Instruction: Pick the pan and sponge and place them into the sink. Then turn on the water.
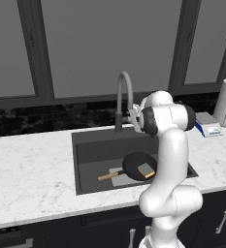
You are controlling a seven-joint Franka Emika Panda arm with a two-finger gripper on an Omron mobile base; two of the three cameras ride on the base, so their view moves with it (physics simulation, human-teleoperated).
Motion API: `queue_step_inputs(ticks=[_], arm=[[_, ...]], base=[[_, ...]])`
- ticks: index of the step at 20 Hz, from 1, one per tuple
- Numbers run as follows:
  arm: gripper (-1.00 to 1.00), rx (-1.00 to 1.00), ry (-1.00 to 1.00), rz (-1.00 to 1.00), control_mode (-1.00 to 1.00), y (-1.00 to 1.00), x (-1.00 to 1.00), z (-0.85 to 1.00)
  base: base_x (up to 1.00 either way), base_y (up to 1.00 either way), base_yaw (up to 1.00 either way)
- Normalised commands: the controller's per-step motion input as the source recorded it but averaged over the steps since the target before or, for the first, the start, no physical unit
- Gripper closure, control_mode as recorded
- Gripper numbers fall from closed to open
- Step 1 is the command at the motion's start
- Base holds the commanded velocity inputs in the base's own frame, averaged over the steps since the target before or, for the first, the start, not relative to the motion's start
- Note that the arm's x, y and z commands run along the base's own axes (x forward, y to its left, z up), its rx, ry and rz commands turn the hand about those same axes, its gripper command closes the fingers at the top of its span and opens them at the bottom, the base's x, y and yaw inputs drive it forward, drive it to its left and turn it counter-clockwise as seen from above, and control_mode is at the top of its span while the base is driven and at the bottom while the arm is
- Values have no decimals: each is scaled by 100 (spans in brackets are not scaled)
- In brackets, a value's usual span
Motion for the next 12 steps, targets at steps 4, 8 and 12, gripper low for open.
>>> queue_step_inputs(ticks=[4,8,12], arm=[[100,18,8,-6,-100,-10,11,-1],[100,14,4,-4,-100,-3,9,-7],[100,6,1,-1,-100,0,3,-12]], base=[[0,0,0],[0,0,0],[0,0,0]])
